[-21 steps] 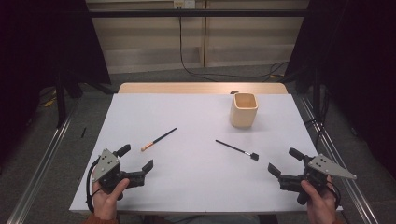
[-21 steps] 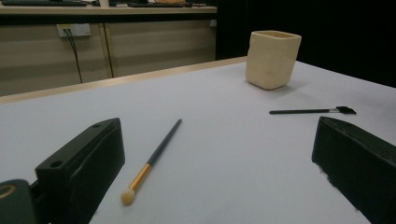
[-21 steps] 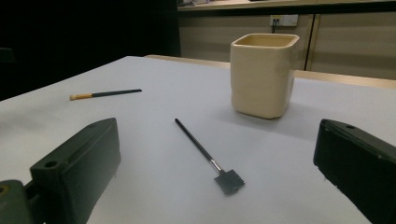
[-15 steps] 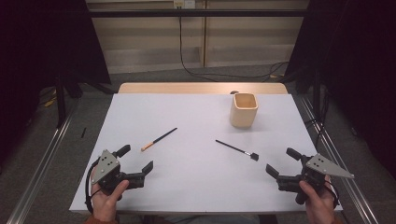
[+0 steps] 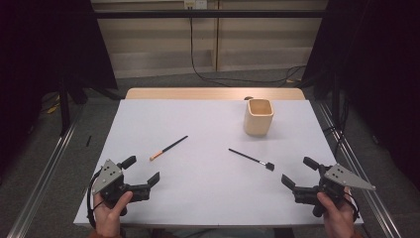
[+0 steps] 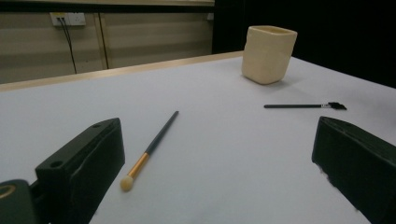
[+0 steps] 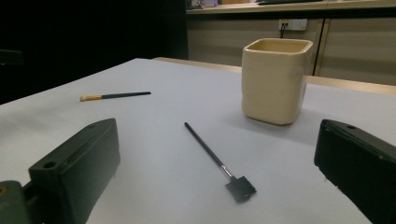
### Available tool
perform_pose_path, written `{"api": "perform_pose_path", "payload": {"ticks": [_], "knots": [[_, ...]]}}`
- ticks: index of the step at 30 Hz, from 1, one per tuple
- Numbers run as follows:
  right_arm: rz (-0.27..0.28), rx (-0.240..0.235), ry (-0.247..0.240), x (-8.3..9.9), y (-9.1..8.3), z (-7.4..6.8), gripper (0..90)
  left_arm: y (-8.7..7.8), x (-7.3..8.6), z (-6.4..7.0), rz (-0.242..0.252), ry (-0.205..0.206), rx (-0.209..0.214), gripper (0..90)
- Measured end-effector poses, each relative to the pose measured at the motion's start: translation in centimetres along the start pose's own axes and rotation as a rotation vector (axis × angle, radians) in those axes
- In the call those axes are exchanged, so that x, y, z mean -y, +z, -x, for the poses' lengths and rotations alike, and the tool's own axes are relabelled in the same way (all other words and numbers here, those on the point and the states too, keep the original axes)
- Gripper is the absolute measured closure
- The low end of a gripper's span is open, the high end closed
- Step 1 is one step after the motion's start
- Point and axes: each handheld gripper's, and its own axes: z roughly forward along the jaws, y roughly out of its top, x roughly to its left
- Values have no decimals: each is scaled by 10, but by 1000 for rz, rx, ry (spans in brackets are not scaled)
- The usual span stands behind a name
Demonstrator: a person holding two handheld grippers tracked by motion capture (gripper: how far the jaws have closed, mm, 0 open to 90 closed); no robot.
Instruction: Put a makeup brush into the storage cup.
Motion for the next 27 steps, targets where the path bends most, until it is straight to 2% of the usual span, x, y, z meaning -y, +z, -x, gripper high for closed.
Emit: {"api": "perform_pose_path", "payload": {"ticks": [2, 4, 5, 6, 10, 13, 16, 19, 23, 26, 27], "knots": [[11, -6, 5, 0, -1, -1, 0, 0, 0, -1, 9, -11, -3, 25], [17, -1, 9, 0, -1, -1, 0, 2, -1, -2, 13, -3, 9, 25], [14, -4, 11, 0, -1, -1, 0, 3, -2, -2, 25, -3, 21, 25], [15, -5, 9, 0, 0, -2, 0, 5, -3, -4, 37, -24, 43, 25], [13, -12, 3, 0, -1, -3, 0, 14, -8, -8, 36, 28, 30, 25], [12, -10, 7, 0, 0, -3, 0, 15, -11, -10, 37, 6, 35, 25], [9, -4, 15, 1, 2, -2, 0, 15, -16, -12, 25, -35, 38, 31], [6, -5, 12, 1, 3, -3, 0, 16, -22, -11, 27, 2, 31, 31], [7, -5, 14, 1, 3, -3, 0, 18, -31, -9, 33, 8, 43, 31], [10, -8, 22, 1, 3, -3, 0, 21, -35, -10, 14, 20, 44, 38], [10, -8, 22, 1, 3, -3, 0, 22, -35, -11, 16, 8, 39, 38]]}}
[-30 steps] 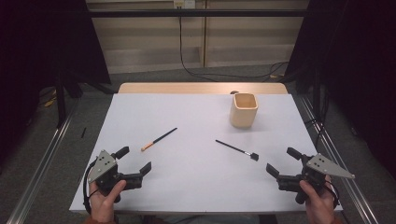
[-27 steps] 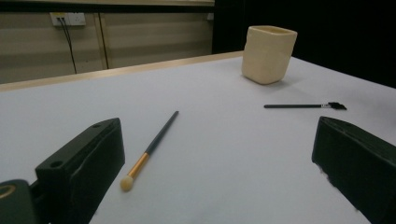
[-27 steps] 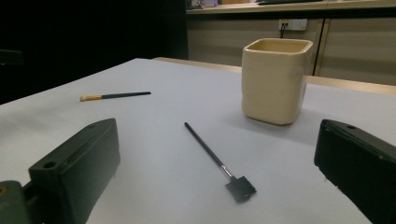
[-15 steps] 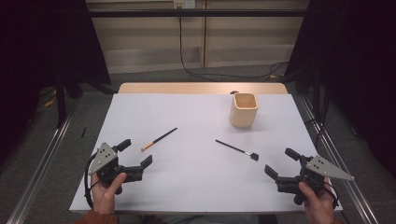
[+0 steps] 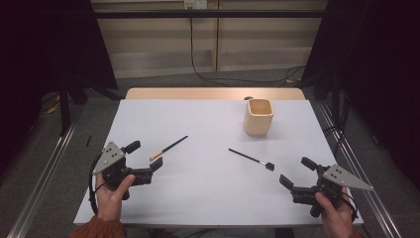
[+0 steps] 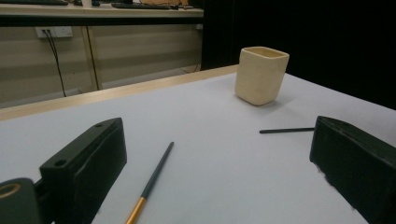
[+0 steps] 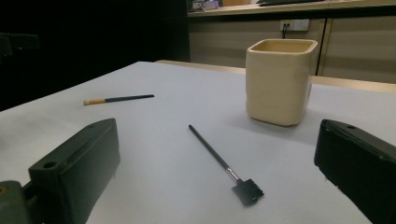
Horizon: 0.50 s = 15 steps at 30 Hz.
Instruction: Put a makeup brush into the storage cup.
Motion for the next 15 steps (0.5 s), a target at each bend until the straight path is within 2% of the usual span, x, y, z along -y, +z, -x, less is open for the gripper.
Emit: {"api": "perform_pose_path", "payload": {"ticks": [2, 5, 11, 15], "knots": [[9, -2, 16, 0, -1, 1, 0, 2, -2, -2, -5, -4, 5, 38], [11, 6, 19, 0, -2, 2, 0, 6, -7, 0, -14, 29, 5, 38], [5, 2, 11, 0, -1, 1, 0, 14, -15, -2, -16, 42, 11, 37], [-10, -3, 18, 1, 1, 1, 0, 16, -21, -2, -18, 16, 31, 32]]}}
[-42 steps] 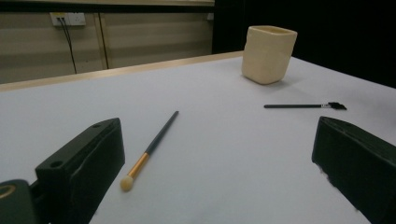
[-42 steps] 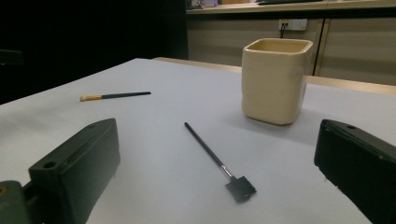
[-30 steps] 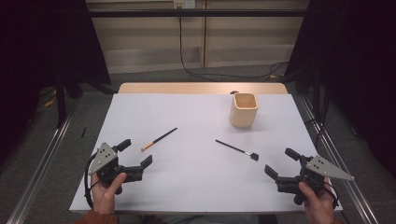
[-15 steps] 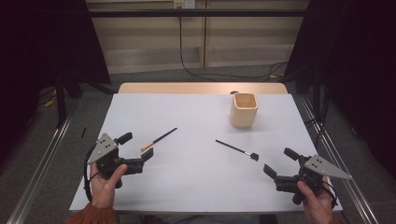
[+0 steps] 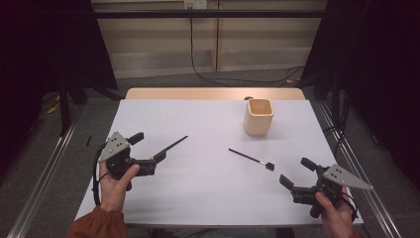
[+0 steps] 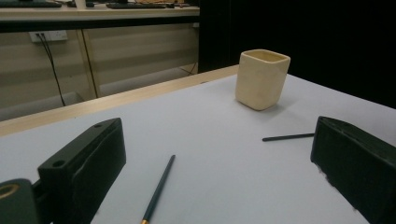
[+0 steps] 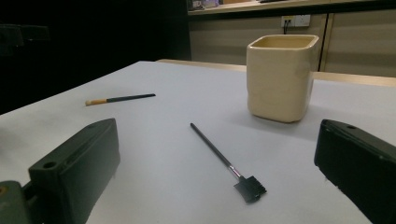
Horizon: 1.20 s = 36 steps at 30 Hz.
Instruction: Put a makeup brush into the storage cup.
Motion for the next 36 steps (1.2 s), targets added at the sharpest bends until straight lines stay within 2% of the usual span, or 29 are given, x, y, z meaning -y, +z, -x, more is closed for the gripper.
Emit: {"api": "perform_pose_path", "payload": {"ticks": [5, 7, 9, 12, 17, 22, 31, 34, 36], "knots": [[-4, -6, -1, 0, 1, 0, 0, 6, -10, 4, 3, 41, 10, 32], [-3, -6, -3, 0, 0, -1, 0, 9, -12, 4, 10, 43, 19, 32], [-2, -6, -3, 0, 0, 0, 0, 12, -15, 3, 15, 27, 19, 33], [-6, 3, 4, 0, 1, -1, 0, 17, -22, 2, 35, 12, 51, 31], [-1, 6, 9, 0, 0, 0, 0, 31, -34, 4, 27, 54, 62, 27], [-1, 1, 6, 0, 0, 0, 0, 43, -37, -2, 5, 75, 55, 27], [-5, 3, 5, 0, 0, 0, 0, 54, -39, -18, -1, 51, 60, 28], [2, -4, 4, 0, 0, -1, 0, 57, -36, -25, -47, 55, 49, 28], [1, -8, 2, 0, 0, -1, 0, 58, -35, -27, -53, 61, 44, 28]]}}
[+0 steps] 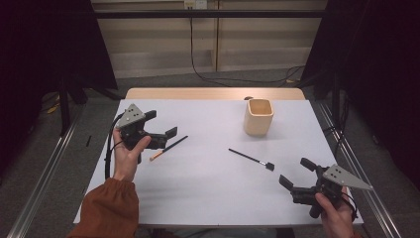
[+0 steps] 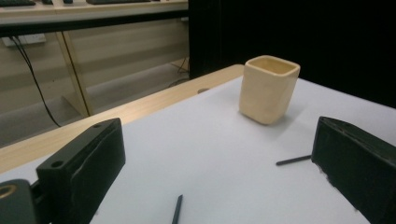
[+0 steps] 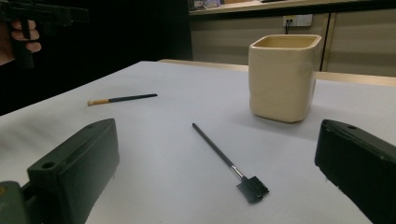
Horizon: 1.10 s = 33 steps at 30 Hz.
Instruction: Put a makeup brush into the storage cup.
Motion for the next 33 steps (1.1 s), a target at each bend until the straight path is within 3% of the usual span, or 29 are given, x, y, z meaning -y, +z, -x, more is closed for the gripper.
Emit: {"api": "perform_pose_path", "payload": {"ticks": [8, 13, 22, 33], "knots": [[-5, -1, 2, 0, 1, 0, 0, 9, -9, -7, -11, 6, 18, 30], [-5, 2, 4, 0, 1, 0, 0, 17, -14, -11, -50, 22, 23, 28], [-9, 0, 6, 0, 1, 0, 0, 25, -21, -18, -134, 42, 18, 34], [-11, 1, 7, 0, 1, 0, 0, 28, -29, -32, -307, 61, 12, 32]]}}
